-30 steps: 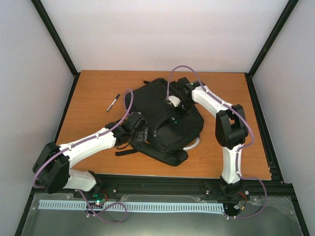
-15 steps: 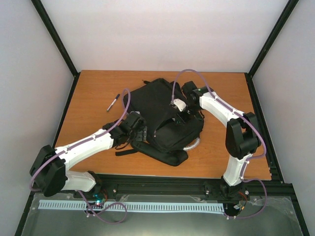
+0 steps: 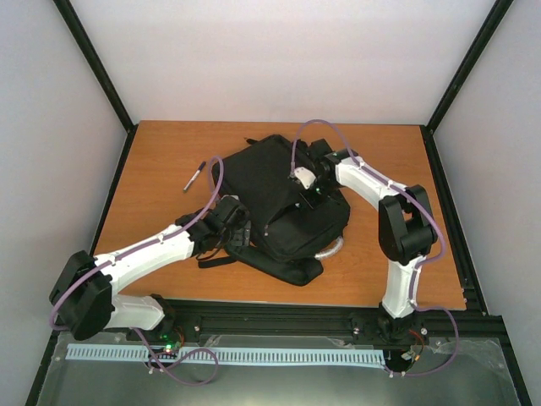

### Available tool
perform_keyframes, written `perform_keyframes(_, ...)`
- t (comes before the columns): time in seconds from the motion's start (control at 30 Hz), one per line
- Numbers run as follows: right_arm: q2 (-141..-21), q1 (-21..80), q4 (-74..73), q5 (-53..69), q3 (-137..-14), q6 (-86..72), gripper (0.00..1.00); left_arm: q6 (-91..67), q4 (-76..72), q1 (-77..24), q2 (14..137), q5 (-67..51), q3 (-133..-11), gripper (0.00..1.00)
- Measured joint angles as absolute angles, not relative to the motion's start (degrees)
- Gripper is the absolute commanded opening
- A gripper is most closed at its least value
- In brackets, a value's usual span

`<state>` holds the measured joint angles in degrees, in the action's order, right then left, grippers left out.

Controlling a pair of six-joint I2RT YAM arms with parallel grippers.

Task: Pack the student bag
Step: Place the stationery in the student bag, then adjust the student bag at the center of the board.

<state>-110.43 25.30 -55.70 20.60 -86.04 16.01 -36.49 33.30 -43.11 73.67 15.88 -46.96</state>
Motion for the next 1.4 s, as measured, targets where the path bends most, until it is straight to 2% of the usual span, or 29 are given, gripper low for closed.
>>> perform_keyframes(0.17,-112.8,25.4,-51.3,20.2,-88.1,15.5,0.08,-36.5,33.0,-43.1,74.0,16.1,-47.0,0.86)
perform_keyframes(0.5,-111.6,25.4,-44.7,22.8,-85.1,13.1,0.17,-36.9,33.0,-43.1,74.0,17.1,-47.0,0.87)
perform_keyframes(0.67,-105.8,25.0,-44.1,23.7,-81.3,13.3,0.27,-36.5,34.0,-42.5,74.0,18.6,-48.3,0.96)
perform_keyframes(0.9,-92.6,21.5,-43.3,27.3,-72.3,15.7,0.39,-36.1,34.7,-38.2,76.5,19.4,-56.3,1.0)
perform_keyframes(1.0,-86.6,18.8,-41.0,28.9,-65.6,16.5,0.45,-36.8,33.8,-31.8,78.3,16.0,-57.4,1.0)
perform_keyframes(1.17,-80.7,13.8,-38.9,32.3,-59.0,16.7,0.47,-39.2,29.5,-21.6,85.7,6.8,-58.5,1.0)
perform_keyframes(1.3,-79.7,10.7,-36.9,34.4,-58.5,16.8,0.48,-39.9,25.5,-19.1,96.7,0.4,-64.6,0.99)
perform_keyframes(1.4,-78.9,9.5,-36.1,35.7,-57.9,17.1,0.48,-39.8,24.1,-19.0,102.5,-3.3,-69.9,0.94)
